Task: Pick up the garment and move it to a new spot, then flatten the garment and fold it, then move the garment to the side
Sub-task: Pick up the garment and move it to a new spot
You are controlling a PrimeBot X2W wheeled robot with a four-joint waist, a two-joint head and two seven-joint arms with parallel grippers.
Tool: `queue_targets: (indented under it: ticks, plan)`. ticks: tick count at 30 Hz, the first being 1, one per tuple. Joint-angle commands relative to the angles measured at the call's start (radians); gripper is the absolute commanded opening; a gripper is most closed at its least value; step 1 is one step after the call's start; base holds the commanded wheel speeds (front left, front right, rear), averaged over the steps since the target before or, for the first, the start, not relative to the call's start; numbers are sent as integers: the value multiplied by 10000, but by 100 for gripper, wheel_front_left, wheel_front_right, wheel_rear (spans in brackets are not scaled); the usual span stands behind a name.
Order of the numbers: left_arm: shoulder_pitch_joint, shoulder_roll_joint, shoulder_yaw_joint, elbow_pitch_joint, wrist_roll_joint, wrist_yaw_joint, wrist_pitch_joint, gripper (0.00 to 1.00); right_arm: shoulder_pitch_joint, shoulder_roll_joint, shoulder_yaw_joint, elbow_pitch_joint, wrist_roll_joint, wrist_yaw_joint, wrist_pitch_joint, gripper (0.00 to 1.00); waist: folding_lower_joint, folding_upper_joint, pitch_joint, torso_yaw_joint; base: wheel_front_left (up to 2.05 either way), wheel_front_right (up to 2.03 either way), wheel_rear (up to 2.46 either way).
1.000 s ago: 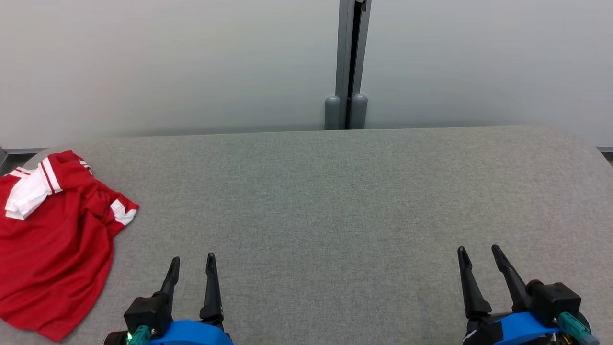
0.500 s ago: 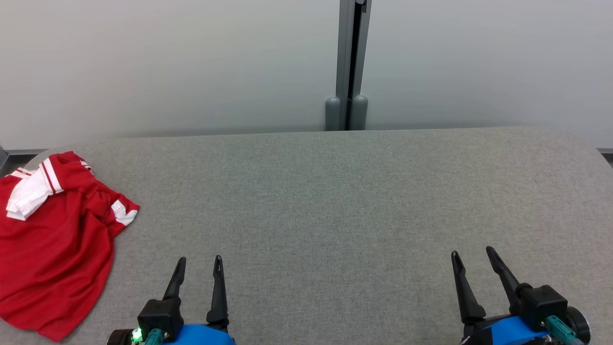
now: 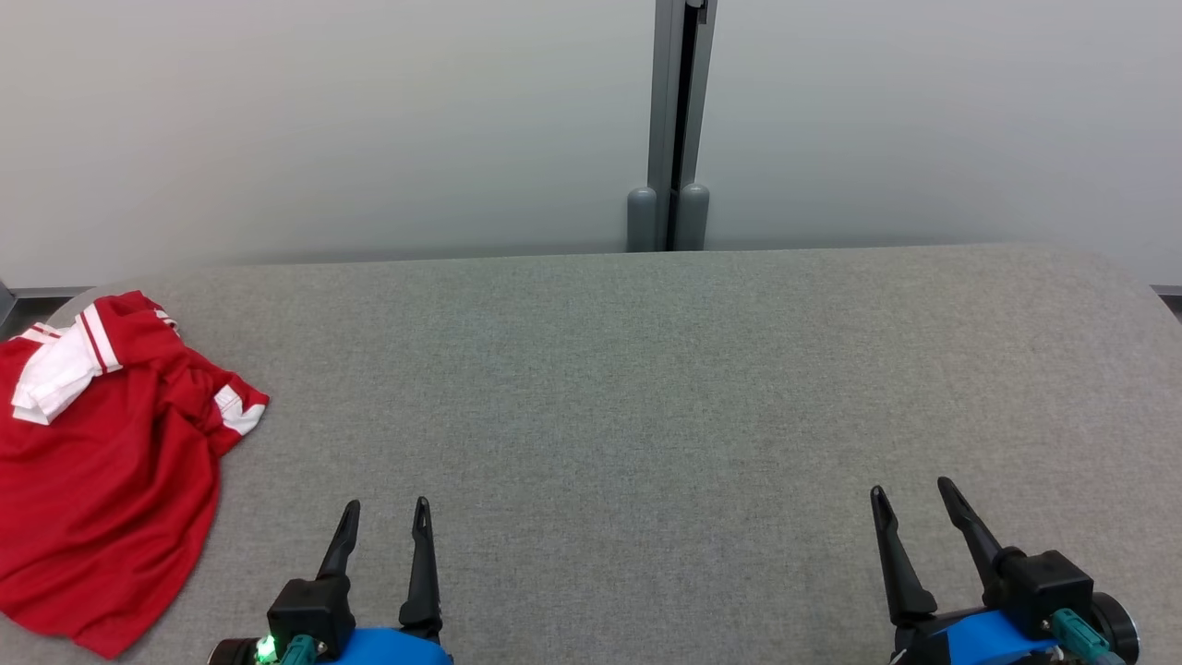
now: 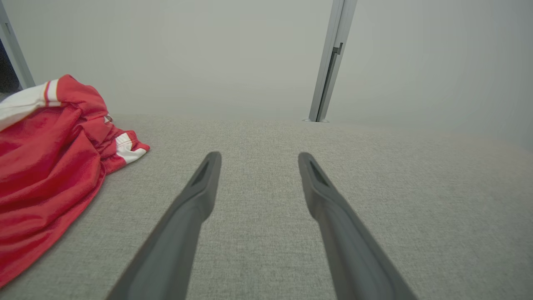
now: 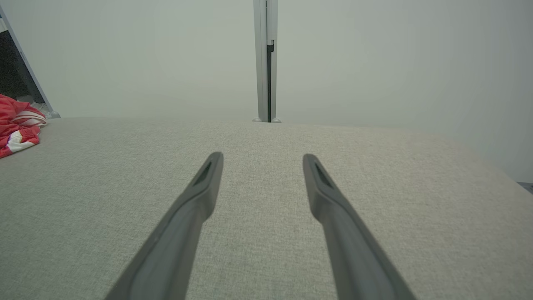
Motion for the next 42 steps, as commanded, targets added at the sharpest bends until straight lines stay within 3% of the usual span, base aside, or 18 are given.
queue_targets:
  ticks: [1,11,18,31,36,42]
  plan:
    - [-109,11,0,13,-13,-1,-50,100,-51,-73,-8,13,-15,22,-59,100,0,-1,0,3,0,0,0]
    - [-230,12,-59,-16,-4,13,-50,100,18,-67,-114,-62,-54,22,-55,100,0,-1,54,449,0,0,0]
    - [-381,13,8,-121,120,-15,-49,100,16,-69,-135,-149,59,22,-50,100,0,-1,126,1539,0,0,0]
    - [-381,6,203,-271,-69,-150,-43,100,-230,-69,117,-111,147,13,-48,100,0,-1,279,4208,0,0,0]
    - [-312,3,250,-282,-119,-154,-43,100,-389,-69,331,-77,193,14,-48,100,0,-1,305,4675,0,0,0]
    - [-275,3,351,-363,-167,-129,-43,100,-457,-69,567,-32,211,14,-48,100,0,-1,374,4779,0,0,0]
